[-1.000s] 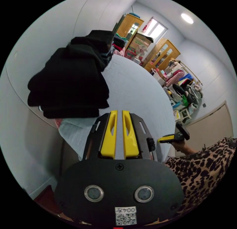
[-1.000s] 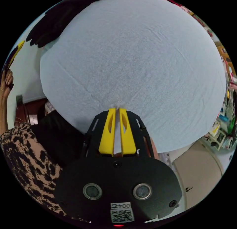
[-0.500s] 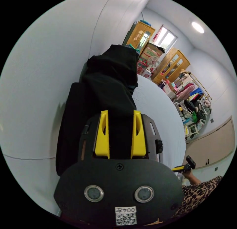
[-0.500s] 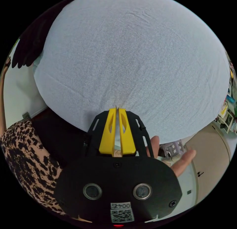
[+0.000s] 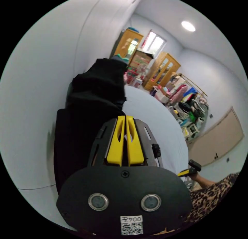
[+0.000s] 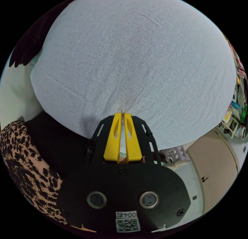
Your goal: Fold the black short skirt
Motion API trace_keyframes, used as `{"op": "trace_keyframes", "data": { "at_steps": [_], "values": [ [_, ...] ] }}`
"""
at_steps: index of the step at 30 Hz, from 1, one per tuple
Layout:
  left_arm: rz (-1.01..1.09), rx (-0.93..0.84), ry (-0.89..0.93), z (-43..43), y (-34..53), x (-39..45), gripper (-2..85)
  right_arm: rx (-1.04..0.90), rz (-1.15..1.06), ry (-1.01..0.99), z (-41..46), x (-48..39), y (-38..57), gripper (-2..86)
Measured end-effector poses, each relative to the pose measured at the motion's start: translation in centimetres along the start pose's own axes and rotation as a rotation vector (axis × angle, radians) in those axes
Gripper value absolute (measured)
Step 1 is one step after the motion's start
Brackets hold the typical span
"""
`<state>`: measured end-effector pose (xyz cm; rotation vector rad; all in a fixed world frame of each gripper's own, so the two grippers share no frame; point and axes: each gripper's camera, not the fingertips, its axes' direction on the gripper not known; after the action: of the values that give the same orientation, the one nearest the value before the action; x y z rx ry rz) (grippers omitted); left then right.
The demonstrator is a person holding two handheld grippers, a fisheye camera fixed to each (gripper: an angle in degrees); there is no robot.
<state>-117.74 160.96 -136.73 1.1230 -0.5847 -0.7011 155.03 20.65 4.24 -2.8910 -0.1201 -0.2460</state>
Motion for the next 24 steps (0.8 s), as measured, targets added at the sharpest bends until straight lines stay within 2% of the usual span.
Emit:
{"op": "trace_keyframes", "data": {
  "at_steps": [3,6,8,11,13,15,19,24],
  "values": [
    [0.158,0.028,0.088,-2.2,1.1,6.3,0.6,0.035,0.009,-0.014,-0.5,-0.2,0.1,-0.6],
    [0.26,-0.072,0.249,-1.2,4.2,11.7,0.8,0.083,0.015,-0.019,-0.8,-0.5,0.6,-0.6],
    [0.321,-0.255,0.392,2.5,8.7,15.7,1.0,0.12,0.011,-0.014,-1.0,-0.7,1.1,-0.5],
    [0.397,-0.494,0.486,7.3,15.6,20.3,1.6,0.157,0.066,-0.036,-1.1,-0.6,1.7,-0.3],
    [0.355,-0.543,0.526,8.8,19.0,21.6,2.0,0.174,0.093,-0.044,-1.2,-0.6,2.1,-0.2],
    [0.294,-0.565,0.479,9.7,21.2,21.8,2.5,0.193,0.112,-0.048,-1.2,-0.5,2.5,-0.1],
    [0.174,-0.54,0.269,10.8,22.2,20.0,4.1,0.247,0.143,-0.031,-1.1,-0.6,3.9,0.1],
    [0.189,-0.483,0.13,12.9,20.1,21.0,7.1,0.308,0.19,-0.015,-0.8,-0.4,5.8,0.1]
  ]
}}
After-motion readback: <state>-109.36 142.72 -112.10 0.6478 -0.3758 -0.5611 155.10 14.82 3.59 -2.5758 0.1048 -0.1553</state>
